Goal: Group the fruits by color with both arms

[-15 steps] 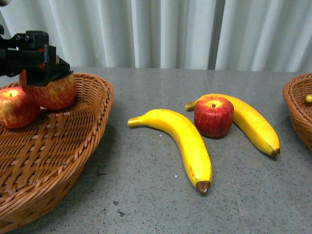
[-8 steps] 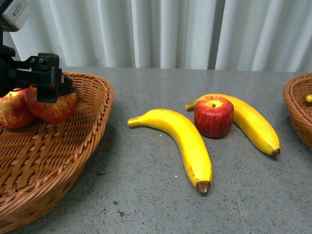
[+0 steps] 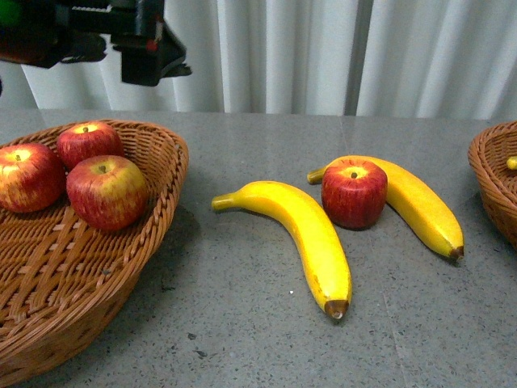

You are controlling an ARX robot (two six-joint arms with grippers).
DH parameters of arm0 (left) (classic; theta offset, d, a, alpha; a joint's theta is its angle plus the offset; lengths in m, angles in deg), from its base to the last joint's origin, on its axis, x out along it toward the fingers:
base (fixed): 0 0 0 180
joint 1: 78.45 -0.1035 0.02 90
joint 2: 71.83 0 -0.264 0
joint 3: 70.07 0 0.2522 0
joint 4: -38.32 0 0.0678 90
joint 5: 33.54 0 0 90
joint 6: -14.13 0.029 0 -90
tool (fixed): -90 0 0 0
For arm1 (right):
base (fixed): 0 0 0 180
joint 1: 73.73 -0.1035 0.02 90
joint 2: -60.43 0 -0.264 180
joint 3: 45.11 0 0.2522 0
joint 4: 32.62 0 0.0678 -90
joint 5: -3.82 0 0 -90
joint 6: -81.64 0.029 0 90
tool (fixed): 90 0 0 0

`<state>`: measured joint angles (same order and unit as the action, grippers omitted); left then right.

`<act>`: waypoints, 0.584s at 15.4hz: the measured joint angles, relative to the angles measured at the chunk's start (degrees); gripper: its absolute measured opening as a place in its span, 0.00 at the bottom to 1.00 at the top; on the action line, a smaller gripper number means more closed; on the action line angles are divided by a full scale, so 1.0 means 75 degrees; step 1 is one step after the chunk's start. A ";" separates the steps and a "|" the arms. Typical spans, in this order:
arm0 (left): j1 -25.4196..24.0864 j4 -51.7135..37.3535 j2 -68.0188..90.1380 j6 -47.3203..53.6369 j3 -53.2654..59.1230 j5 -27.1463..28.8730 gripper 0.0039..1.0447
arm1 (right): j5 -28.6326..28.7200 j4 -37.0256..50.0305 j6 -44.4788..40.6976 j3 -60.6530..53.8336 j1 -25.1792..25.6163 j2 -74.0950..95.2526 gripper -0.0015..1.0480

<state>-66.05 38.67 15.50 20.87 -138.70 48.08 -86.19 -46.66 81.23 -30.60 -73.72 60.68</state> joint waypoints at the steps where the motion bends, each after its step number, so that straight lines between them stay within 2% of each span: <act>1: 0.0344 -0.0003 0.0221 0.0108 -0.0265 -0.0067 0.94 | 0.0000 -0.0003 0.0000 0.0000 0.0000 0.0000 0.94; 6: 0.1719 0.0210 0.2043 0.0527 -0.1303 -0.0498 0.94 | 0.0000 0.0000 0.0000 0.0000 0.0000 0.0000 0.94; 9: 0.2232 0.0353 0.2769 0.1128 -0.1673 -0.0705 0.94 | 0.0000 0.0000 0.0000 0.0000 0.0000 0.0000 0.94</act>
<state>-49.31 41.31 36.26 29.33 -151.25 42.79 -86.19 -46.66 81.23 -30.60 -73.72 60.68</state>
